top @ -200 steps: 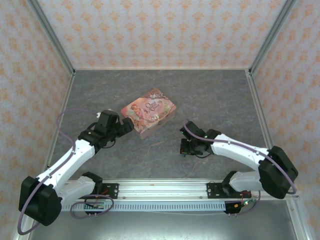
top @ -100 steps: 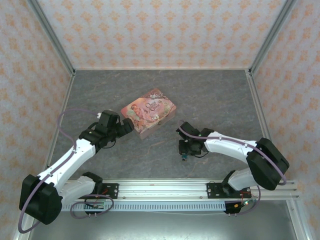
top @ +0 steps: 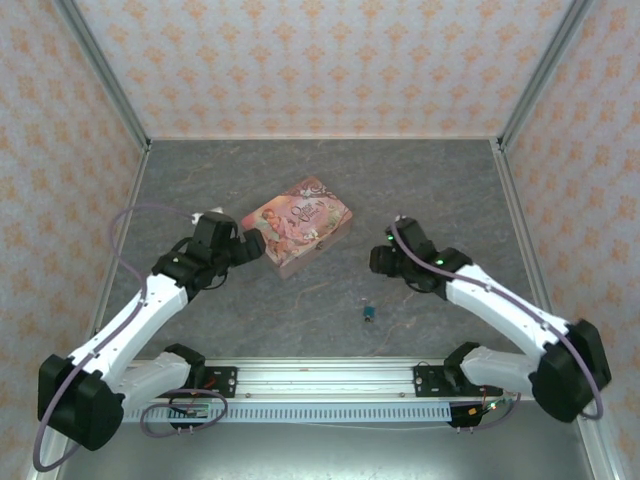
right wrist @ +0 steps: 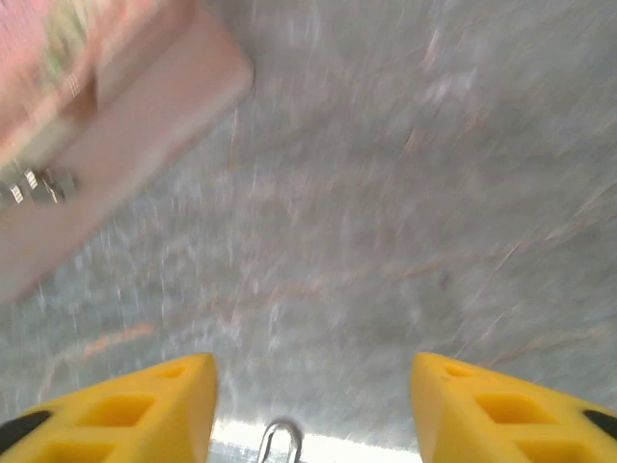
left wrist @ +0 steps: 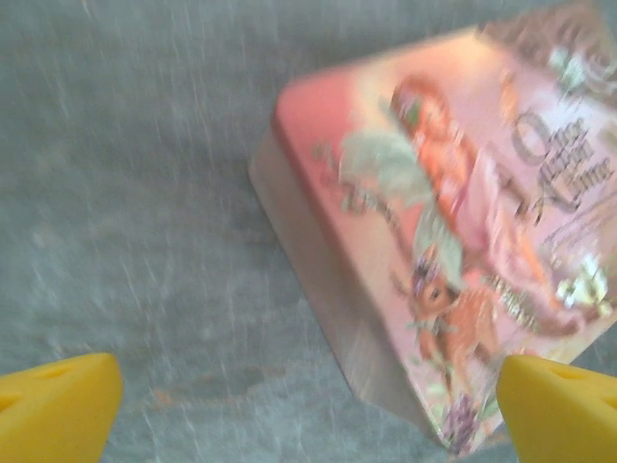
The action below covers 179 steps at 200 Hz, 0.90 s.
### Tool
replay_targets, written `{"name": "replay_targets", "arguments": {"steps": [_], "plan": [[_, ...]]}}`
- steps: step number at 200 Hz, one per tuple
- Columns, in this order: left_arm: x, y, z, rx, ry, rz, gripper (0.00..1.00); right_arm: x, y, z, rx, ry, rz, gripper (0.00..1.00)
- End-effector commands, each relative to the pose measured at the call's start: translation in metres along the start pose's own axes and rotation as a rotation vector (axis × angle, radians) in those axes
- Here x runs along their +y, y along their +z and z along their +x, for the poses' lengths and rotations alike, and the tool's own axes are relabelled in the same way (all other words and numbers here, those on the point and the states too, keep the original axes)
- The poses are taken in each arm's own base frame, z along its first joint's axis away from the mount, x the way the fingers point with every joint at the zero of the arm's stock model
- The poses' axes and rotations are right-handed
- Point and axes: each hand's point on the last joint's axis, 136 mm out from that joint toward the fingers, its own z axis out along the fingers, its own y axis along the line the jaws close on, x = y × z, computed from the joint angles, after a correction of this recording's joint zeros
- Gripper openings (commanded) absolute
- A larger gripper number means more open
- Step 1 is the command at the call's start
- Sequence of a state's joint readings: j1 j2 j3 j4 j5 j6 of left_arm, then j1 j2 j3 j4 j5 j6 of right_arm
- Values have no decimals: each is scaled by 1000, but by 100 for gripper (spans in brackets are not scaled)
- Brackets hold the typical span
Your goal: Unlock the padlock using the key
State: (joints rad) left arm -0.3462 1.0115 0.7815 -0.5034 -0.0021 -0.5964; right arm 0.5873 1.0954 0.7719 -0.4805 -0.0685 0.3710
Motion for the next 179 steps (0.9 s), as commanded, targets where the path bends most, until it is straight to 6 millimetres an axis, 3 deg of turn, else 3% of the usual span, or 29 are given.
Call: {"name": "replay_targets", "arguments": {"steps": [1,16,44,79,108,140,179], "plan": [[18,-31,-52,-226,104,-128,100,-26,-19,-32,-202,-34,61,68],[20,-39,-69,-325,140,-152,100,-44,-27,-44,-305,-43,94,80],[16,-37,-80,-450,251,-132,100,-80,-32,-59,-437,-39,180,100],[28,-17,-74,-460,344,-219,100,-125,-32,-74,-505,-71,372,99],[33,10,-64,-396,385,-262,100,-157,-13,-71,-523,-36,443,99],[40,31,-57,-423,396,-287,100,-166,12,-67,-574,18,344,99],[41,29,-64,-465,435,-296,100,-162,18,-80,-629,-25,300,99]]}}
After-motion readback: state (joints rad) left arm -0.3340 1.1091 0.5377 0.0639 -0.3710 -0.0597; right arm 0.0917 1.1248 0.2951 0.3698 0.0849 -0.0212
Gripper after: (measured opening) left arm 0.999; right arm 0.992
